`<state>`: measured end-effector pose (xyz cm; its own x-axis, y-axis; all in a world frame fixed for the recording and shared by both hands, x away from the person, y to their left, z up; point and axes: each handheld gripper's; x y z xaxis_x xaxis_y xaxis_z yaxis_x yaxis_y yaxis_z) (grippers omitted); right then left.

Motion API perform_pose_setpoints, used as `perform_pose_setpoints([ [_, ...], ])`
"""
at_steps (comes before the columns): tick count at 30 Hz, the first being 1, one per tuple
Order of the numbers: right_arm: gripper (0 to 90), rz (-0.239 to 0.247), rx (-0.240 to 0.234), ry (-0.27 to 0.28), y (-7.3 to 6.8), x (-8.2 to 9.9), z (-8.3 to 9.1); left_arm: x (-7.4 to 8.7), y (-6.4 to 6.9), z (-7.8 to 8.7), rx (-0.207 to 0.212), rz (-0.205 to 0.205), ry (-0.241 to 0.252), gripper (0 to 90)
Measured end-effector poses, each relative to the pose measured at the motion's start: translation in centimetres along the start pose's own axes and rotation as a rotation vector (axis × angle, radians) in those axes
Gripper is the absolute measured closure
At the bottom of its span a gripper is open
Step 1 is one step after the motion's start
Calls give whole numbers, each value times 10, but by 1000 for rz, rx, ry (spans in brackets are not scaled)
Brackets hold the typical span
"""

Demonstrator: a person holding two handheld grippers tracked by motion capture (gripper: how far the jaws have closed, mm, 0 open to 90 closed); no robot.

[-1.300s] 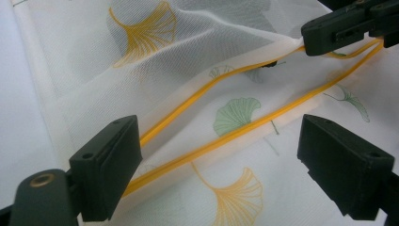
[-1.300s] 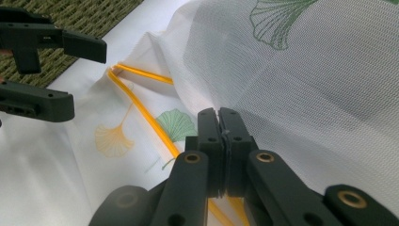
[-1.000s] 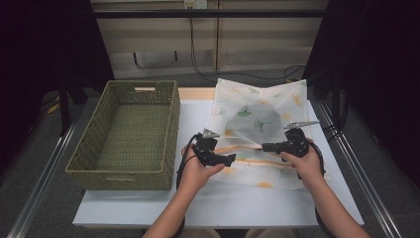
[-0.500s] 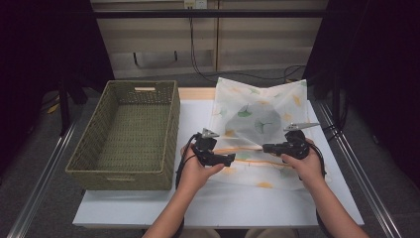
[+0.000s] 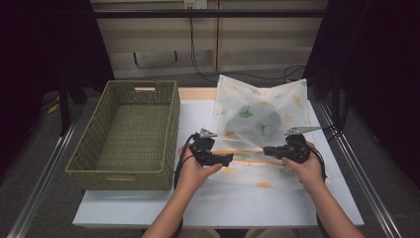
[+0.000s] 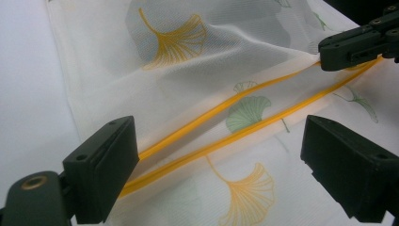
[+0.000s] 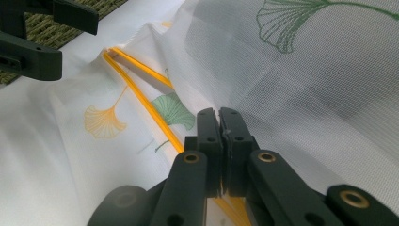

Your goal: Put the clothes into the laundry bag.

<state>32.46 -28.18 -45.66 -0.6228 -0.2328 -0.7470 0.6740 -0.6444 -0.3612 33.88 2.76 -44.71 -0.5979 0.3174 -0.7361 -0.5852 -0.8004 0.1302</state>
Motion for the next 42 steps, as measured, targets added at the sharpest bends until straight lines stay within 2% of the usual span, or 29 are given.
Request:
perform_pose_setpoints([
  [9,882,28,18,4,-5,1,2,2,-2,-1,-9,2,-7,112],
  [12,884,20,18,6,-5,3,3,2,-2,0,-13,2,-4,112],
  [15,884,23,18,-3,-4,5,3,2,-2,0,-16,24,5,112],
  [19,882,20,23,-8,-3,8,1,3,-5,1,-26,8,-6,113],
  [21,882,21,27,-11,-3,9,1,4,-6,1,-27,34,4,113],
  [25,880,29,35,-27,-4,10,-1,5,-10,0,-32,20,-13,114],
  [27,878,29,37,-33,-5,11,-1,6,-9,-2,-36,36,-9,116],
  [32,877,25,35,-35,-4,13,0,7,-11,-3,-37,24,-24,117],
  [33,876,26,35,-37,-4,14,0,7,-11,-3,-35,41,-18,118],
  [34,876,25,33,-36,-4,15,0,7,-14,-2,-35,3,-39,117],
  [35,875,31,31,-35,-3,15,0,8,-13,-3,-38,29,-25,117],
  [37,870,21,35,-41,-3,16,0,8,-13,-3,-39,40,-23,118],
  [38,869,23,33,-40,-3,16,0,8,-16,-2,-41,1,-43,118],
  [39,867,27,36,-45,-2,16,0,8,-14,-3,-44,28,-32,118],
  [42,862,30,45,-70,-2,18,-2,9,-15,-3,-45,31,-34,119],
])
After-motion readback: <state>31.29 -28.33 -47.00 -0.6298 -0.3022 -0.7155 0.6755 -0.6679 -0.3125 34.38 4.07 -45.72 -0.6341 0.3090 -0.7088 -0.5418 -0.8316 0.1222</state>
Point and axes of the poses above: each handheld gripper's, and its own axes: z roughly backward along the jaws, x roughly out of its underside, y roughly to its right, and after that the axes turned 10 degrees about -x, right-handed
